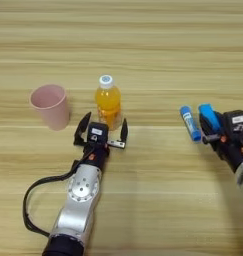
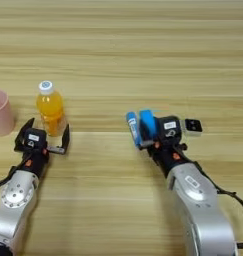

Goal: Move the objects on the table

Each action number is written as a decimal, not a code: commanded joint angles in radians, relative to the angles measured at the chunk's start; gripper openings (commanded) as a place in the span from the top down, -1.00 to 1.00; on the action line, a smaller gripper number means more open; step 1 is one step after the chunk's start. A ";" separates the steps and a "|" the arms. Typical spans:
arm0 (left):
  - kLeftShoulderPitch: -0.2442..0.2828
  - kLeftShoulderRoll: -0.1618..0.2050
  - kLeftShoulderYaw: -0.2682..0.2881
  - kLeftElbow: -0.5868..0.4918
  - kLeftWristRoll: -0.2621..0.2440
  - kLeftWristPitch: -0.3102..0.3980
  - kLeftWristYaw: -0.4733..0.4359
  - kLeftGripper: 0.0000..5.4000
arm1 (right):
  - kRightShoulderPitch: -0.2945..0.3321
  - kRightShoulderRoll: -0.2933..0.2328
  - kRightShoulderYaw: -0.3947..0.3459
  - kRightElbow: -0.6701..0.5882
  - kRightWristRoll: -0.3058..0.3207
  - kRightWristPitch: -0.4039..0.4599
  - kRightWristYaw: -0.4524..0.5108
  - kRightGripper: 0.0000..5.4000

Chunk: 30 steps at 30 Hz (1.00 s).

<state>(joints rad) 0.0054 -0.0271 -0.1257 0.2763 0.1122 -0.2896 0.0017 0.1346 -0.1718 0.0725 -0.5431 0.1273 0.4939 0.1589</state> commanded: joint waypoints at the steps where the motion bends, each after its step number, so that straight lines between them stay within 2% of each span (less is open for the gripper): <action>1: -0.013 -0.002 -0.002 0.010 0.006 0.007 0.004 -1.00 | -0.031 0.021 0.069 0.000 -0.009 0.030 0.003 0.48; 4: -0.011 -0.002 -0.003 0.008 0.007 0.007 0.004 -1.00 | -0.018 0.044 0.132 0.024 -0.002 0.042 0.015 0.48; 8: -0.009 -0.004 -0.005 0.006 0.009 0.007 0.006 -1.00 | -0.017 0.056 0.158 0.074 0.007 0.039 0.028 0.48; 16: -0.008 -0.006 -0.008 0.004 0.010 0.009 0.008 -1.00 | -0.034 0.075 0.178 0.206 0.004 0.006 0.050 0.48; 30: -0.007 -0.003 -0.011 0.001 0.008 0.009 0.010 -1.00 | -0.041 0.081 0.194 0.302 -0.013 -0.030 0.057 0.48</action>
<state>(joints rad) 0.0034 -0.0273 -0.1330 0.2783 0.1127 -0.2899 0.0089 0.1071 -0.0947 0.2642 -0.2543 0.1210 0.4704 0.2094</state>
